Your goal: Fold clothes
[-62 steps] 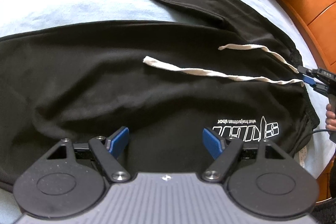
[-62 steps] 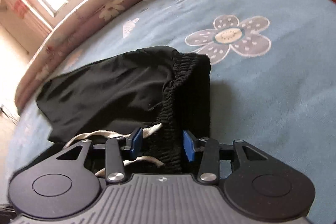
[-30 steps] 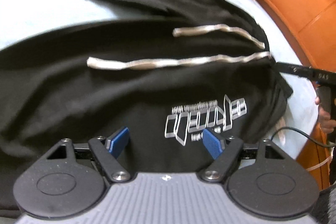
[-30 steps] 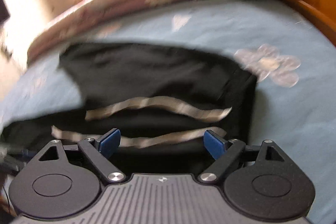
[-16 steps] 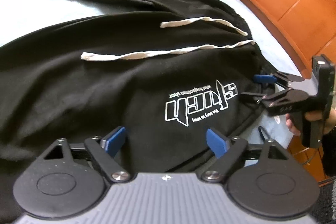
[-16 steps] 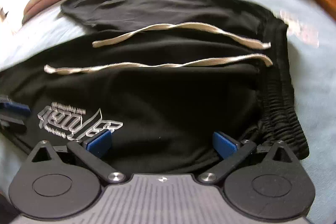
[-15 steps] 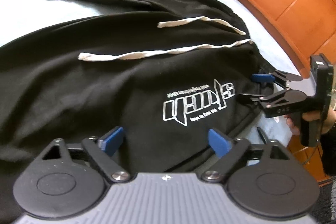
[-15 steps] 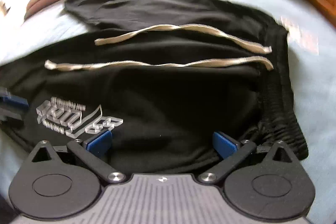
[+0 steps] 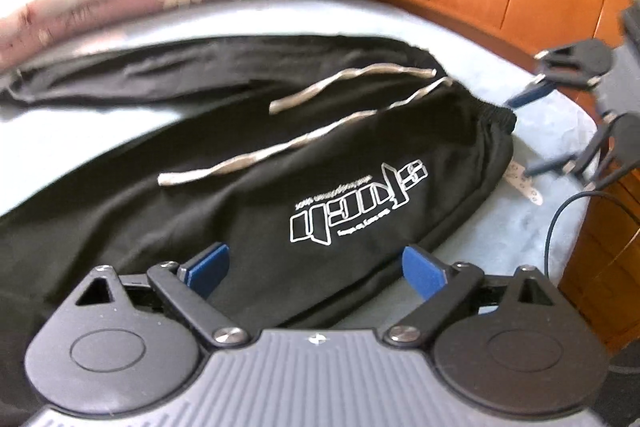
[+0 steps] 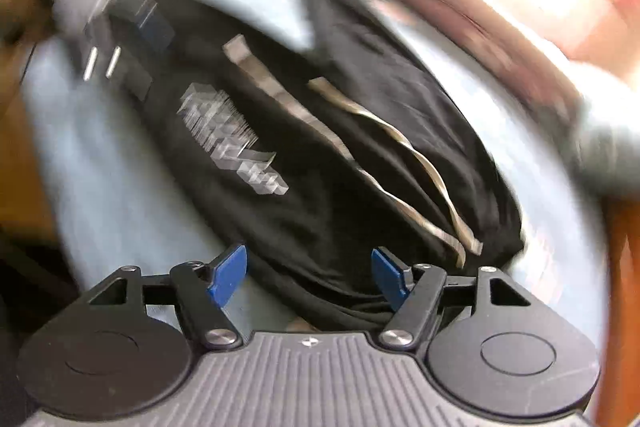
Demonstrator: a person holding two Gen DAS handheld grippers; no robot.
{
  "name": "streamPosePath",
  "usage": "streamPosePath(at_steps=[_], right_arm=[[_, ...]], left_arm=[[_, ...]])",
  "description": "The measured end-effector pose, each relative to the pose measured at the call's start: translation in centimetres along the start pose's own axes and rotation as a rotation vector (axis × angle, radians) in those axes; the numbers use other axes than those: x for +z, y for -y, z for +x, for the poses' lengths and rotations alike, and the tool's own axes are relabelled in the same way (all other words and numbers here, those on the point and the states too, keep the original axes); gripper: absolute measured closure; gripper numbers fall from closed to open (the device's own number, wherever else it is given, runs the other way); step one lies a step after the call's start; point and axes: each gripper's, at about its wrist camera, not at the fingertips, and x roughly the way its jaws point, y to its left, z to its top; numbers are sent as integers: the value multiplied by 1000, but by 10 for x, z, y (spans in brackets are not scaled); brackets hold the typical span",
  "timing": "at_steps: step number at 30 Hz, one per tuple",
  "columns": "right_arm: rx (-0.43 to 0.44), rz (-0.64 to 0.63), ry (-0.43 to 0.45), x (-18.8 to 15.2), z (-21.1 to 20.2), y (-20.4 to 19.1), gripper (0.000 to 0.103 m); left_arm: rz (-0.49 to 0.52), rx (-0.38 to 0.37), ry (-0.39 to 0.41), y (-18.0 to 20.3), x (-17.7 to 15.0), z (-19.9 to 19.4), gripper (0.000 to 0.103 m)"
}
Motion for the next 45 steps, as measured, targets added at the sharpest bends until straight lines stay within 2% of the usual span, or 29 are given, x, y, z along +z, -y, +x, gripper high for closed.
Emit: streamPosePath(at_steps=[1,2,3,7,9,10,15,16,20,22,25,27,28,29,32,34,36,37,40,42,45], right_arm=[[10,-71,-14,1,9,-6,31],[20,-142,-29,2,19,-12,41],[41,-192,-39,3,28,-16,45],[125,-308,-38,4,52,-28,56],[155,-296,-11,8,53,-24,58],[177,-281,-7,10,55,-20,65],[298,-189,-17,15,68,1,77],[313,-161,-20,16,70,7,89],[383,-135,-39,16,65,9,92],[402,-115,-49,17,61,12,91],[407,-89,-70,18,61,17,81],[408,-78,-46,18,53,17,80],[407,-60,-23,18,48,20,77],[387,-26,-5,18,47,27,68],[304,120,18,9,54,48,63],[284,261,13,-1,69,63,63],[297,367,-30,-16,82,69,63],[293,406,-64,-24,87,68,59],[304,565,-67,-49,77,72,54],[296,579,-87,-55,69,68,53],[279,575,-72,-41,58,70,45]], left_arm=[[-2,17,9,3,-3,-3,10],[-5,30,17,6,-7,-5,10],[-11,31,24,9,-10,-8,10],[-31,34,35,16,-26,-17,10],[-40,38,29,17,-31,-19,10],[-44,39,28,17,-34,-19,10],[-59,49,35,18,-36,-21,10],[-62,47,38,17,-35,-22,10],[-71,24,45,15,-31,-25,10],[-64,5,49,12,-26,-25,10],[-32,8,63,10,-17,-22,10],[-21,-4,74,6,-10,-17,10],[-21,-15,78,2,-5,-12,10],[-29,-25,80,-2,-2,-7,10],[-112,-67,50,-20,3,15,10],[-188,-116,-5,-31,-2,28,11],[-249,-140,-66,-36,-13,34,11],[-241,-141,-64,-35,-19,30,10],[-192,-132,-111,-30,-27,15,10],[-165,-113,-151,-28,-20,9,10],[-117,-130,-123,-30,9,5,10]])
